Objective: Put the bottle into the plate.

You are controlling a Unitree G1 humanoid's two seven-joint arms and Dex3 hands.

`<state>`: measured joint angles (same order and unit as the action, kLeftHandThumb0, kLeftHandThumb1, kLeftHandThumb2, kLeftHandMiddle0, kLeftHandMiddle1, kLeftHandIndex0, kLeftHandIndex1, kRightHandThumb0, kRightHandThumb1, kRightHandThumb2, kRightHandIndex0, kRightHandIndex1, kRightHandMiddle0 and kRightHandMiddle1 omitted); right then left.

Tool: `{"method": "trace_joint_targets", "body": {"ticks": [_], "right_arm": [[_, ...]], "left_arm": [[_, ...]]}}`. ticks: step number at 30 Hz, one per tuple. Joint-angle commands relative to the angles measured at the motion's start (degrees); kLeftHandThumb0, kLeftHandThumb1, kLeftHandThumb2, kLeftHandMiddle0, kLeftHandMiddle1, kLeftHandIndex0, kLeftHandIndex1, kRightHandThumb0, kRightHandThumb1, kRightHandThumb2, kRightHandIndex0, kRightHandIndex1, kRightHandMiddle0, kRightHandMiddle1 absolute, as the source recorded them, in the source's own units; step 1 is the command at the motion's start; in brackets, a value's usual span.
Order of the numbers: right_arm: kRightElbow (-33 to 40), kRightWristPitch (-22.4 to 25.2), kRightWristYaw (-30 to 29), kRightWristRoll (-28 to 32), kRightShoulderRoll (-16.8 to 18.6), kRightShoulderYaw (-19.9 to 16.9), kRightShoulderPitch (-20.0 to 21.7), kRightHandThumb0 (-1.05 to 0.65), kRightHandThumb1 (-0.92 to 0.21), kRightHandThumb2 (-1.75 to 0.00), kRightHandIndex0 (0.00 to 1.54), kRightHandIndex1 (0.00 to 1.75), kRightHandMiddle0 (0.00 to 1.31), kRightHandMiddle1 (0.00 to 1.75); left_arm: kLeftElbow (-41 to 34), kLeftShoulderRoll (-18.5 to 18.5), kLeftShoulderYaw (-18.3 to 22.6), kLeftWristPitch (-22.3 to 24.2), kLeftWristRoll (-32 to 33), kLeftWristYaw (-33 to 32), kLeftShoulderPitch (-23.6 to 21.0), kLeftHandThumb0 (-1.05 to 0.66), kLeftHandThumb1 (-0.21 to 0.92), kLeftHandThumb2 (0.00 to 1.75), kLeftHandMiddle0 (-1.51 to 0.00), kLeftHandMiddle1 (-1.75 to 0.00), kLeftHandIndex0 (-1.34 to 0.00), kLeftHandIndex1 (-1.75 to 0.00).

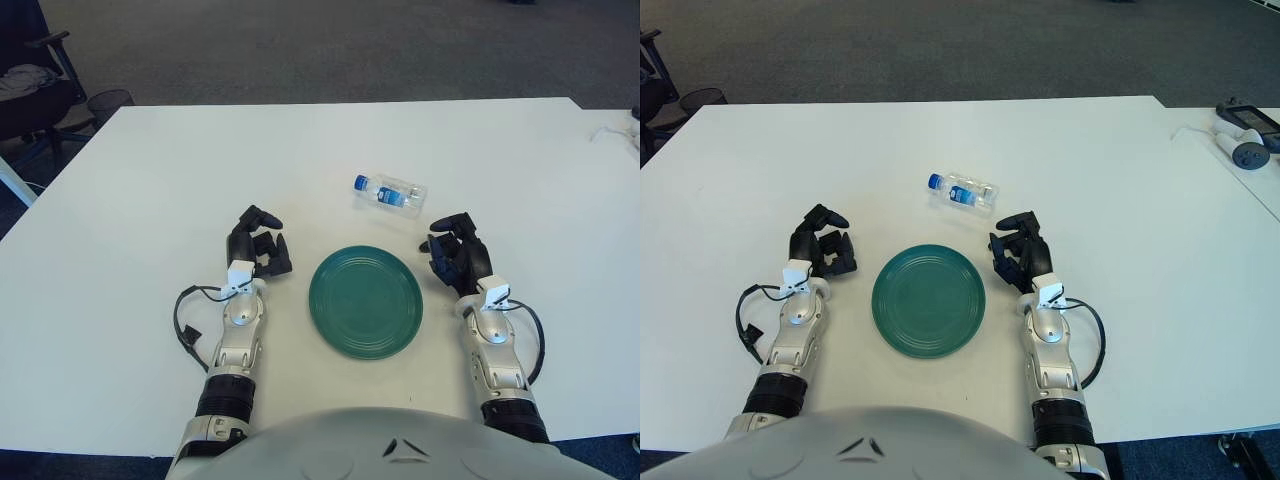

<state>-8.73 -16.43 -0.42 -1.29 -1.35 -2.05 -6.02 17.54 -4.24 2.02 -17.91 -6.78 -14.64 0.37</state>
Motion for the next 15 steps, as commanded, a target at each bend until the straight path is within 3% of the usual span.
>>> {"method": "trace_joint_targets", "body": {"ticks": [1, 15], "right_arm": [[-2.07, 1.95, 0.04, -0.42, 0.09, 0.47, -1.77, 0.00, -0.90, -0.49, 0.36, 1.53, 0.09, 1.71], [-2.49, 0.87, 0.42, -0.22, 0.19, 0.72, -1.72, 0.00, -0.92, -0.47, 0.33, 1.51, 0.09, 1.74]], "left_arm": [[2.19, 0.62, -0.21, 1.92, 0.05, 1.05, 1.68, -0.59, 0.08, 1.61, -1.30, -1.75, -0.82, -1.75], [1.80, 0.68, -0.64, 0.15, 0.02, 1.63, 2.12, -0.57, 0.10, 1.59, -1.29, -1.75, -0.80, -1.75]]}}
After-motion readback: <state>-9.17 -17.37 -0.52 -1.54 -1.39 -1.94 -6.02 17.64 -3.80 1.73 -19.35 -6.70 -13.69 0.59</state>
